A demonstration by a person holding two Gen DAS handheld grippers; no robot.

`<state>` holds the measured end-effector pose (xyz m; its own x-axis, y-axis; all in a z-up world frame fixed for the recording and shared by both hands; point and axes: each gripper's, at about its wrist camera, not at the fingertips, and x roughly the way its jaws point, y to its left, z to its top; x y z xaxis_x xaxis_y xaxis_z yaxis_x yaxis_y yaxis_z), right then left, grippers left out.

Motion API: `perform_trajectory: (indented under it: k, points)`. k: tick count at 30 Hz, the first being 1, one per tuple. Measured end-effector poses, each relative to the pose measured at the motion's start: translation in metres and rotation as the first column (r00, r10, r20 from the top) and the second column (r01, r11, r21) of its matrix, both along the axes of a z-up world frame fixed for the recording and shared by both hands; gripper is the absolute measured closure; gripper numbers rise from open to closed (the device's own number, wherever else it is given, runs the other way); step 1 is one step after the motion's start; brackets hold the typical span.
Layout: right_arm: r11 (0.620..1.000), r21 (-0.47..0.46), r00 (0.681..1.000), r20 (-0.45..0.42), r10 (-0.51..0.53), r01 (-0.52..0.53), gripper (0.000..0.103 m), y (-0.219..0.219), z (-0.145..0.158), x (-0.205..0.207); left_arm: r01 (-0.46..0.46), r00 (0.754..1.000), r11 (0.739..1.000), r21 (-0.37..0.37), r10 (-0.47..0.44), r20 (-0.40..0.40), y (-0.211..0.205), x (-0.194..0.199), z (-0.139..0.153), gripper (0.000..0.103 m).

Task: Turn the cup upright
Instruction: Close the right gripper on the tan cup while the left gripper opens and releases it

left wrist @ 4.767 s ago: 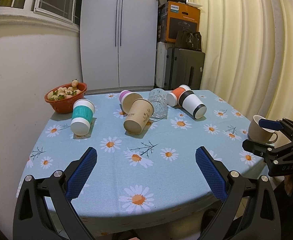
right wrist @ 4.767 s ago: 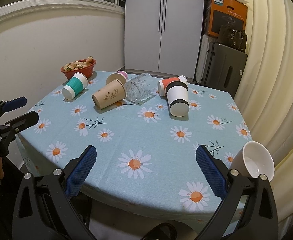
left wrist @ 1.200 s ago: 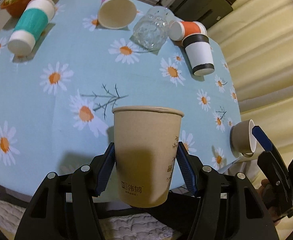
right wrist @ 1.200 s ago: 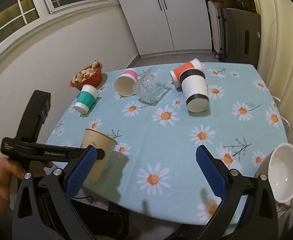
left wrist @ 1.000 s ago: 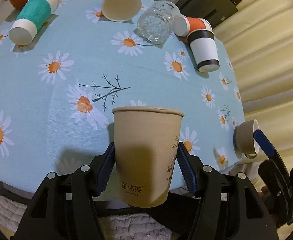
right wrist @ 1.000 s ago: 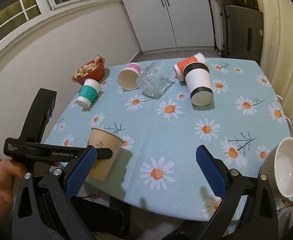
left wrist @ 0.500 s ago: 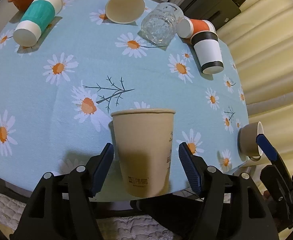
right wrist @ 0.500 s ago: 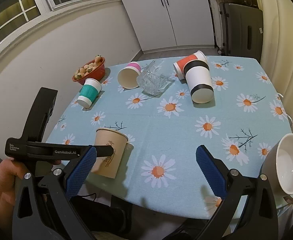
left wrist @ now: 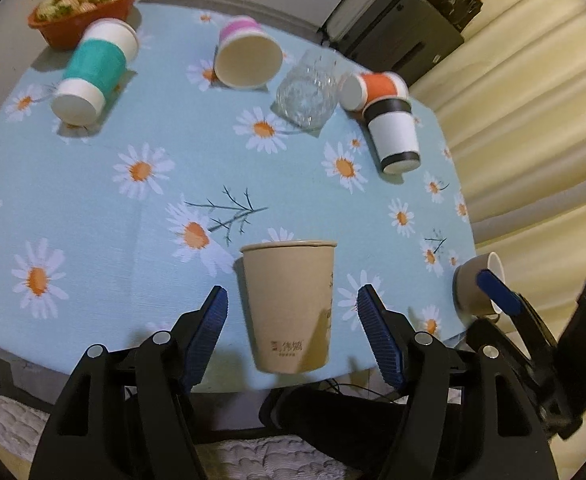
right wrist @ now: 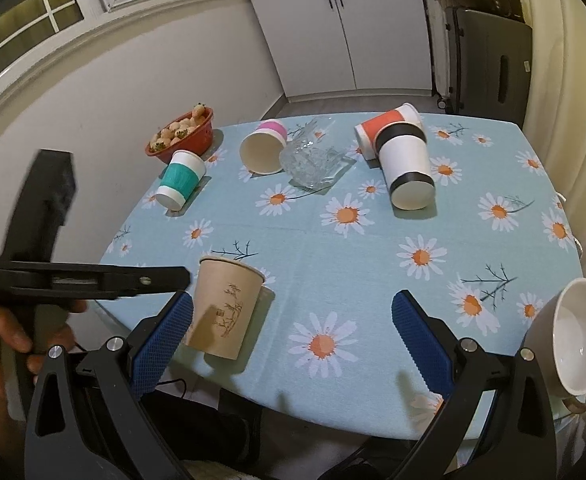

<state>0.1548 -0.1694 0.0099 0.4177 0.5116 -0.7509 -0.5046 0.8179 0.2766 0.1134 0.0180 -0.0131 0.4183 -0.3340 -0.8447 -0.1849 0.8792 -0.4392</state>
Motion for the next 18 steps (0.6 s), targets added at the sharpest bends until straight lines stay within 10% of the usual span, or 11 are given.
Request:
perform_trajectory:
  k: [18]
  points:
    - [0.983,-0.134,0.944,-0.320,0.077,-0.125,0.005,0.077,-0.044,0.037,-0.025,0.984,0.999,-0.033,0.030,0.178,0.033,-0.079,0.007,0.037]
